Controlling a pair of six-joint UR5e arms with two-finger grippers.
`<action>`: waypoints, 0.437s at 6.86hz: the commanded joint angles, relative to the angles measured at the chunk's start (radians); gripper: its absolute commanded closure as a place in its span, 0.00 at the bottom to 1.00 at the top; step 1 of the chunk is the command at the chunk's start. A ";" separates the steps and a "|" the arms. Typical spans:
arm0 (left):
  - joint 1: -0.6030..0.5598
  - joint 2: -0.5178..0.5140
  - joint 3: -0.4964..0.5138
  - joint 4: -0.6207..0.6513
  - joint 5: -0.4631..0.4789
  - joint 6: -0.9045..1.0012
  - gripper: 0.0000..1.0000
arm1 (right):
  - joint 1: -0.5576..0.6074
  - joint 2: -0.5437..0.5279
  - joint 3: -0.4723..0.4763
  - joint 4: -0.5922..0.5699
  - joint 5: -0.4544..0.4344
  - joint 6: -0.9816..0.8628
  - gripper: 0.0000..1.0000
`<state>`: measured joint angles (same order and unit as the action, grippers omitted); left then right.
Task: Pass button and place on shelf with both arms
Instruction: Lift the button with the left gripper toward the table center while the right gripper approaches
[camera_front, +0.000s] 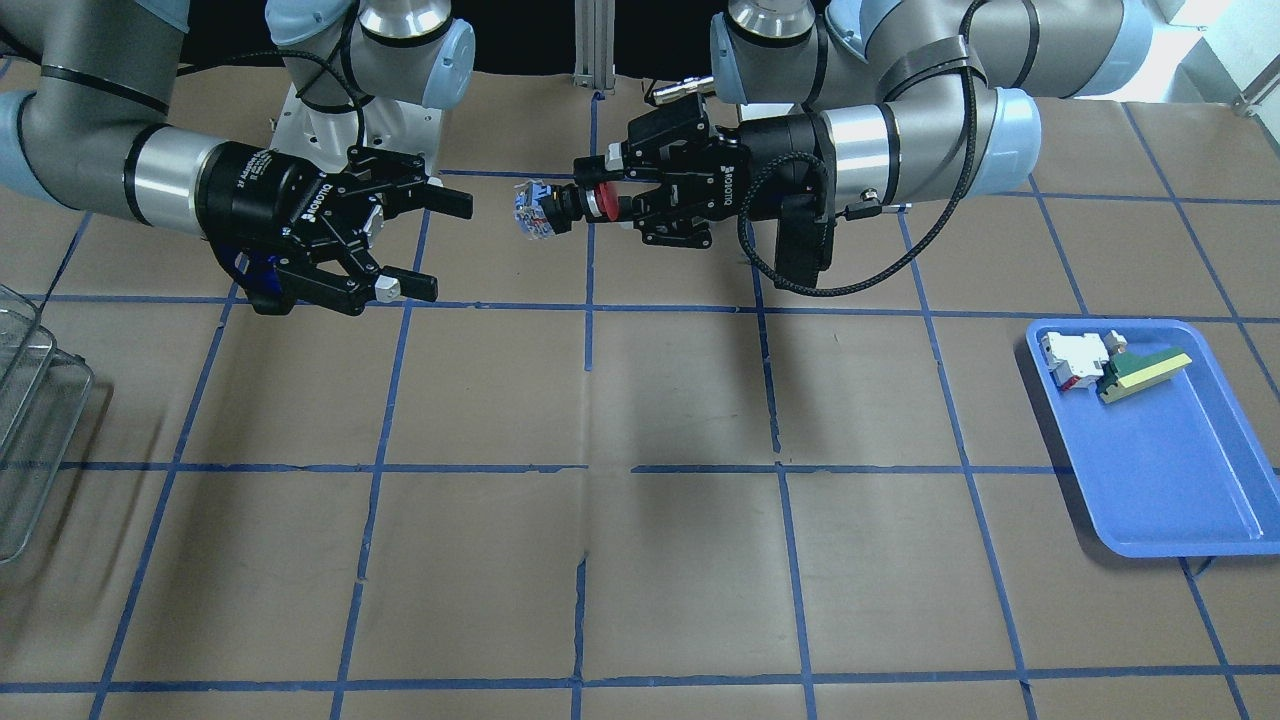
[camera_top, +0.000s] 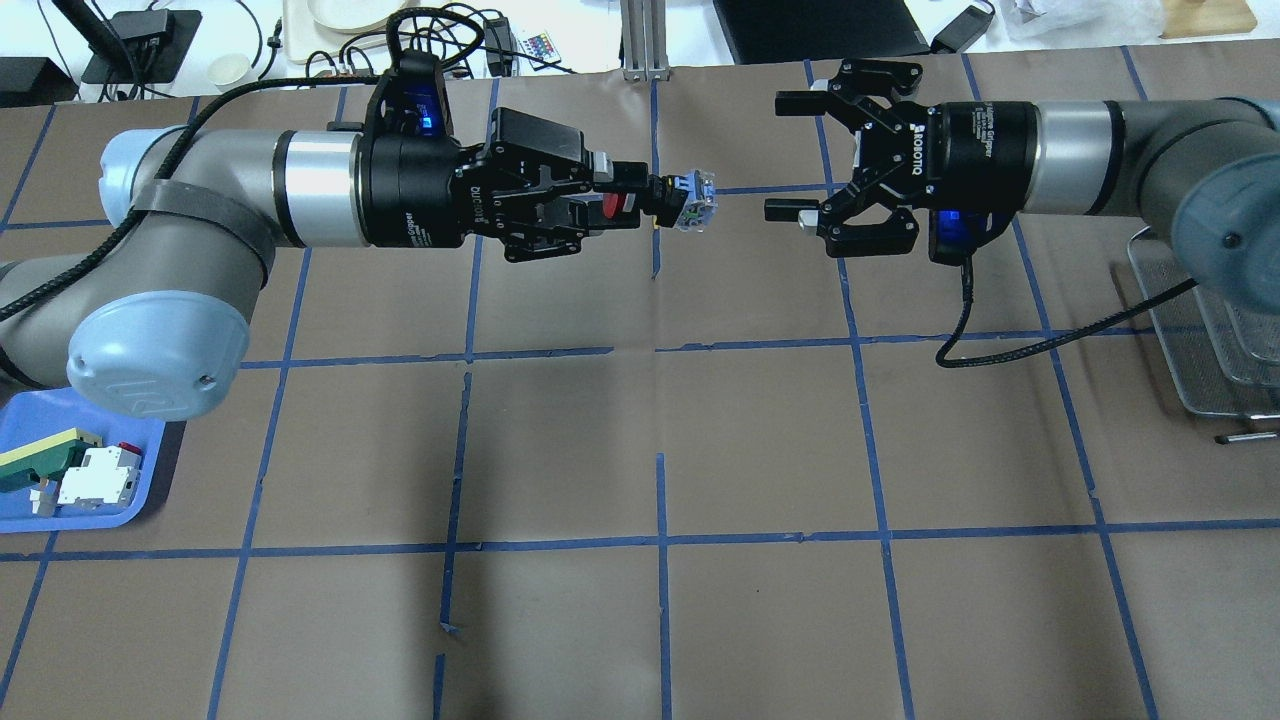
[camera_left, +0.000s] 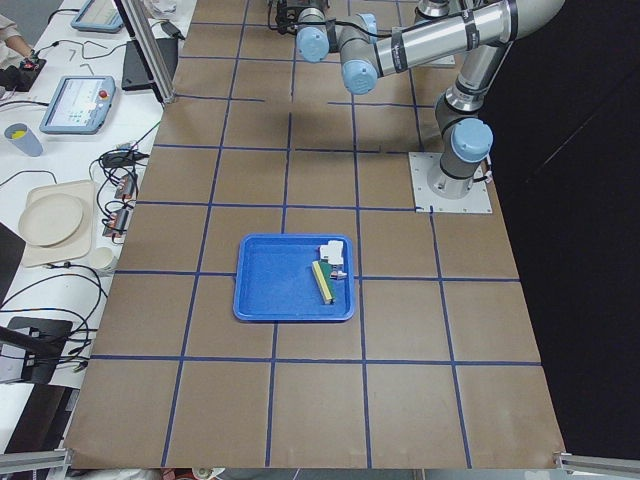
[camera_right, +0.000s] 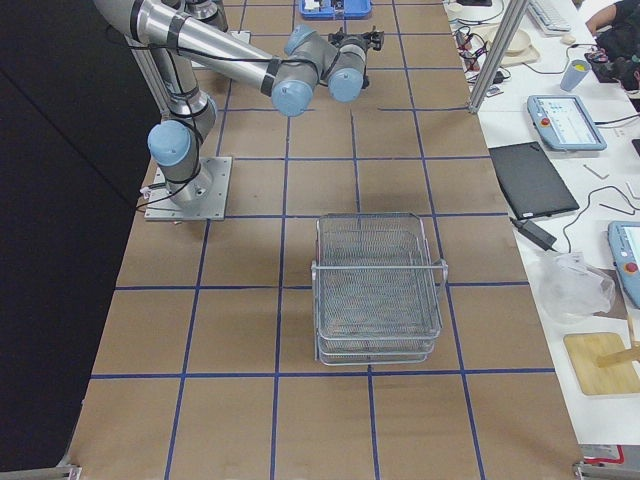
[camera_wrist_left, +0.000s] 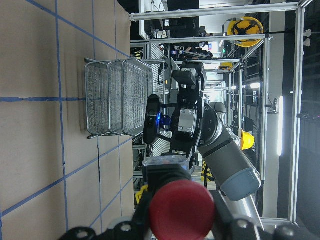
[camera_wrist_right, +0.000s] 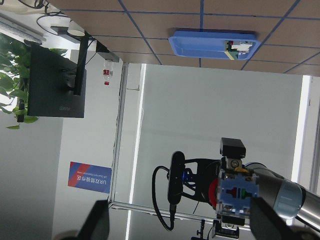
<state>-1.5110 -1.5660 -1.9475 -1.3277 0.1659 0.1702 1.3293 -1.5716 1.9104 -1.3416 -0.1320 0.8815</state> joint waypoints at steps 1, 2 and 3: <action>-0.001 -0.005 -0.011 0.053 0.000 0.000 0.97 | 0.028 -0.005 0.029 0.009 0.014 0.016 0.00; -0.001 -0.005 -0.024 0.054 0.000 0.000 0.97 | 0.031 -0.008 0.019 0.010 0.002 0.069 0.00; -0.003 -0.005 -0.027 0.054 0.000 -0.001 0.97 | 0.033 -0.010 0.010 0.004 0.000 0.118 0.00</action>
<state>-1.5130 -1.5704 -1.9674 -1.2775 0.1657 0.1699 1.3582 -1.5792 1.9292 -1.3342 -0.1274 0.9443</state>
